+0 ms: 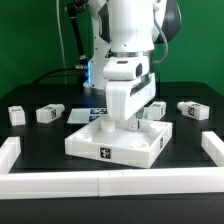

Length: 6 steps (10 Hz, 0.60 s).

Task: Assemble square table

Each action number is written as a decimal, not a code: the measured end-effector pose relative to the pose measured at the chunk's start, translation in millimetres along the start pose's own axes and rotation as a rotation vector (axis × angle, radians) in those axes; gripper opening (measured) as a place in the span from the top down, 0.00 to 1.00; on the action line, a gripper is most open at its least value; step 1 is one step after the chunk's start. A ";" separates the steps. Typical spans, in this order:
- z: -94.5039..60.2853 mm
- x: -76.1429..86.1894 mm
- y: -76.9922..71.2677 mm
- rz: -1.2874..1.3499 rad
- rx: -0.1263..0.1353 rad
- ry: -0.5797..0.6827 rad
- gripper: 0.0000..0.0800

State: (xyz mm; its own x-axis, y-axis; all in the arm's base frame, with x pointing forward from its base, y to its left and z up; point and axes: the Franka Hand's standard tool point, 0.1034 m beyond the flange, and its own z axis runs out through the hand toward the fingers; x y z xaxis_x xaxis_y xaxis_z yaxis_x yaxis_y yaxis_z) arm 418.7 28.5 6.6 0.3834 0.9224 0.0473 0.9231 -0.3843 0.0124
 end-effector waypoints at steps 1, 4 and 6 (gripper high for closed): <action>-1.6 4.1 8.4 -0.105 -0.002 -0.004 0.94; 1.1 24.7 4.6 -0.253 -0.018 0.005 0.94; 1.1 22.3 5.9 -0.245 -0.018 0.005 0.94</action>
Offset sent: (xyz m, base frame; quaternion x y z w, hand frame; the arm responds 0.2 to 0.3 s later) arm 0.0056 0.0275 -0.0089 -0.0501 -0.0215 -0.1924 0.9798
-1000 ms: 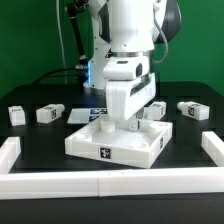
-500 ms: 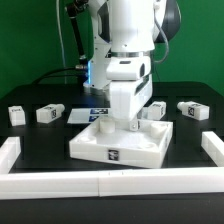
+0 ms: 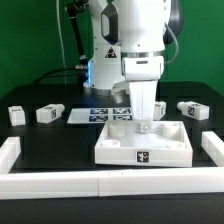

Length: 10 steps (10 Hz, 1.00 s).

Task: Assemble square table

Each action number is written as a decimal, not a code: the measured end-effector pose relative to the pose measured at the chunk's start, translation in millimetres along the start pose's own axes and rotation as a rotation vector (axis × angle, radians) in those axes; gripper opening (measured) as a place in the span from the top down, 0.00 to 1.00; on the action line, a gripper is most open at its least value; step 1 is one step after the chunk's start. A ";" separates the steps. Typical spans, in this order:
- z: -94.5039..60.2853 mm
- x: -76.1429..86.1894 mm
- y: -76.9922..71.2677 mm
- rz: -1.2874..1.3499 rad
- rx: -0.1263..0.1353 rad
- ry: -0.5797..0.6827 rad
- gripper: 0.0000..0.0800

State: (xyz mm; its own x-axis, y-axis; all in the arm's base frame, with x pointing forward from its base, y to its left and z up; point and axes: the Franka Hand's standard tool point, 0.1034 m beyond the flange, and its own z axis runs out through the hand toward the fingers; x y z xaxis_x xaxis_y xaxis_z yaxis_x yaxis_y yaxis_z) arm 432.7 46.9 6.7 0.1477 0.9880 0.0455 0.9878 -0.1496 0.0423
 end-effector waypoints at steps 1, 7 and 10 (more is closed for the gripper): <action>0.0 0.0 0.0 0.000 0.000 0.000 0.94; 1.5 17.1 37.4 -0.171 -0.044 0.012 0.94; 3.0 29.7 57.6 -0.151 -0.040 0.011 0.94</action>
Offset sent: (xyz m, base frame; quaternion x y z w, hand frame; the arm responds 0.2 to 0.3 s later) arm 0.0325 0.0027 -0.0007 0.0009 0.0277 -0.1075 0.9938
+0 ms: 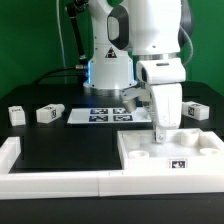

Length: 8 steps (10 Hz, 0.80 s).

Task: Assemble square table

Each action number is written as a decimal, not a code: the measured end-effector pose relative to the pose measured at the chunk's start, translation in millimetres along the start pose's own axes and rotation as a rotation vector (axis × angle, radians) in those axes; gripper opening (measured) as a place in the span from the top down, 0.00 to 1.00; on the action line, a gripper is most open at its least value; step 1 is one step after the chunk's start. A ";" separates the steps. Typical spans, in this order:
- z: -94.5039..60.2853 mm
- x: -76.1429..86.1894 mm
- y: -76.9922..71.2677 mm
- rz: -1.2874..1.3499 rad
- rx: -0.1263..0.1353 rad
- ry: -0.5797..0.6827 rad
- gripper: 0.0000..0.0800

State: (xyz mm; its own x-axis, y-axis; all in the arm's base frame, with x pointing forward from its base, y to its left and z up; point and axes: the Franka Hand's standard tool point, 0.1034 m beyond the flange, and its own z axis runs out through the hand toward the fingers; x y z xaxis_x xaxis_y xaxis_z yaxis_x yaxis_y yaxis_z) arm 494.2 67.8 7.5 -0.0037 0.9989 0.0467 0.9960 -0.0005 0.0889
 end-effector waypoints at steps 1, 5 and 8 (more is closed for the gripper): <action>0.3 -0.1 0.1 0.008 0.018 -0.007 0.94; 0.7 -0.1 0.6 0.018 0.075 -0.029 0.94; 1.5 -0.3 0.0 0.019 0.076 -0.029 0.45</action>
Offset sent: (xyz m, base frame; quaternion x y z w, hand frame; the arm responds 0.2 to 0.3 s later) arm 0.0266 0.0089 -0.0033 -0.0214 -0.0082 0.0249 0.9994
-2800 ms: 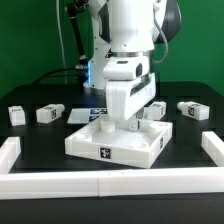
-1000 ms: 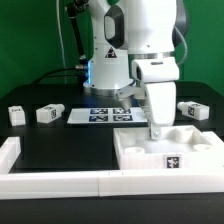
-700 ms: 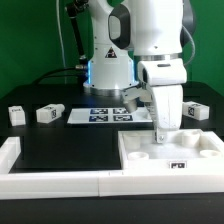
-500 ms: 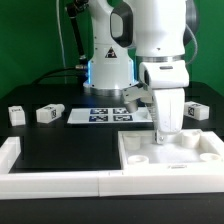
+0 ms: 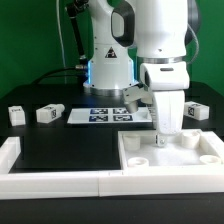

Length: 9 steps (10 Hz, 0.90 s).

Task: Assemble square table

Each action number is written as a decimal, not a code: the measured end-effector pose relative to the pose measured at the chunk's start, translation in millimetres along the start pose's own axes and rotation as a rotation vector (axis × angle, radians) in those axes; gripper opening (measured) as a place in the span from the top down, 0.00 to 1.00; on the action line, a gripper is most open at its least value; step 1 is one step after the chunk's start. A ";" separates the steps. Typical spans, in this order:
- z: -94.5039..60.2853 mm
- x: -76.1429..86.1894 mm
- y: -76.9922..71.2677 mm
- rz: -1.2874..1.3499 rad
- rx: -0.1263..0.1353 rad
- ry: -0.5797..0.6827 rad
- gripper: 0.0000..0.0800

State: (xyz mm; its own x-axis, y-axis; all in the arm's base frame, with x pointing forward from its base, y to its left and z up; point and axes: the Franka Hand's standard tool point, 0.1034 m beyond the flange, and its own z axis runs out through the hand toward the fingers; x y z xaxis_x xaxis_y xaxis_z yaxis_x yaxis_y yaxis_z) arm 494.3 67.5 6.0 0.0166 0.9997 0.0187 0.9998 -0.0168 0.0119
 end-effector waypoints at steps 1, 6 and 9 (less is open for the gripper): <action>0.2 0.0 -0.1 0.000 0.000 0.000 0.45; 0.6 -0.1 -0.4 0.000 0.001 0.000 0.19; -8.4 1.1 -2.5 0.044 -0.007 -0.004 0.19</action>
Offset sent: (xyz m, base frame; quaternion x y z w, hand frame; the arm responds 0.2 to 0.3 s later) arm 0.0000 0.0000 0.0000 0.0000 0.0000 0.0000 1.0000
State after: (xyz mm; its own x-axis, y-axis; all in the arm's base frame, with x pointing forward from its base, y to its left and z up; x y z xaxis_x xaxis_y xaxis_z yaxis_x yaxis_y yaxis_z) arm 491.7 68.5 14.4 0.0605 0.9980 0.0155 0.9980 -0.0608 0.0181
